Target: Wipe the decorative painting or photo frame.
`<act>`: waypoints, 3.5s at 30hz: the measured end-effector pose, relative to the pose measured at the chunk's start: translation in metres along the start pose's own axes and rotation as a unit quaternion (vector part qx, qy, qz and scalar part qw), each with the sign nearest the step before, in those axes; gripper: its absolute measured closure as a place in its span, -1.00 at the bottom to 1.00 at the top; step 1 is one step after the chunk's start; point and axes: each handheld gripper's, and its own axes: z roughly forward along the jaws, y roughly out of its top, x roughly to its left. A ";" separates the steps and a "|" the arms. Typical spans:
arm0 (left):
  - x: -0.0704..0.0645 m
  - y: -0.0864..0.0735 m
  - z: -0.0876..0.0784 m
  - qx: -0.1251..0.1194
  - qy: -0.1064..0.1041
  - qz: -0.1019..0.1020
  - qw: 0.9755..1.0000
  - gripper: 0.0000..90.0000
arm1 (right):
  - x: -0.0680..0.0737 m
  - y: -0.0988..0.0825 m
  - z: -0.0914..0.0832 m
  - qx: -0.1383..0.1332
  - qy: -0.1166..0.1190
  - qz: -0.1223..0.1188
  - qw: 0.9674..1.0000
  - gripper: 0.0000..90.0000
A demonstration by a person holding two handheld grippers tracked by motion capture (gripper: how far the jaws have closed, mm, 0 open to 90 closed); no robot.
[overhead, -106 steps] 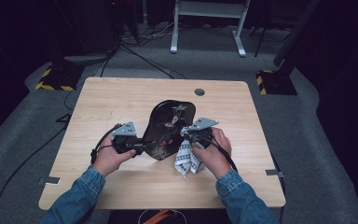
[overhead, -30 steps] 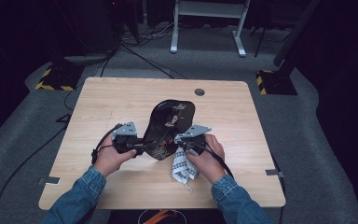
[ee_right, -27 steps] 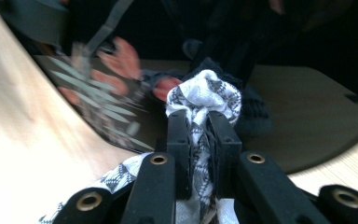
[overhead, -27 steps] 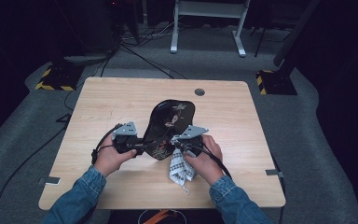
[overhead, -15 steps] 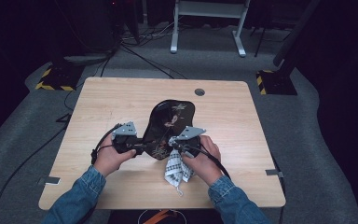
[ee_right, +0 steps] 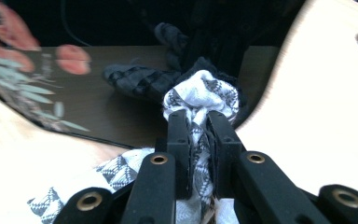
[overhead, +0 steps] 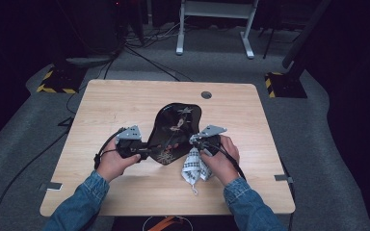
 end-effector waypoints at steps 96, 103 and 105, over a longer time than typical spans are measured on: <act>0.000 -0.001 0.000 0.002 -0.010 -0.011 1.000 0.68 | 0.004 -0.013 0.019 0.032 -0.002 0.007 0.999 0.82; 0.000 0.000 0.000 0.002 -0.008 -0.011 1.000 0.68 | 0.019 -0.012 0.024 0.042 0.014 -0.013 0.999 0.81; 0.000 0.000 0.001 0.002 -0.008 -0.012 1.000 0.68 | 0.028 -0.012 0.026 0.046 0.025 -0.023 0.998 0.81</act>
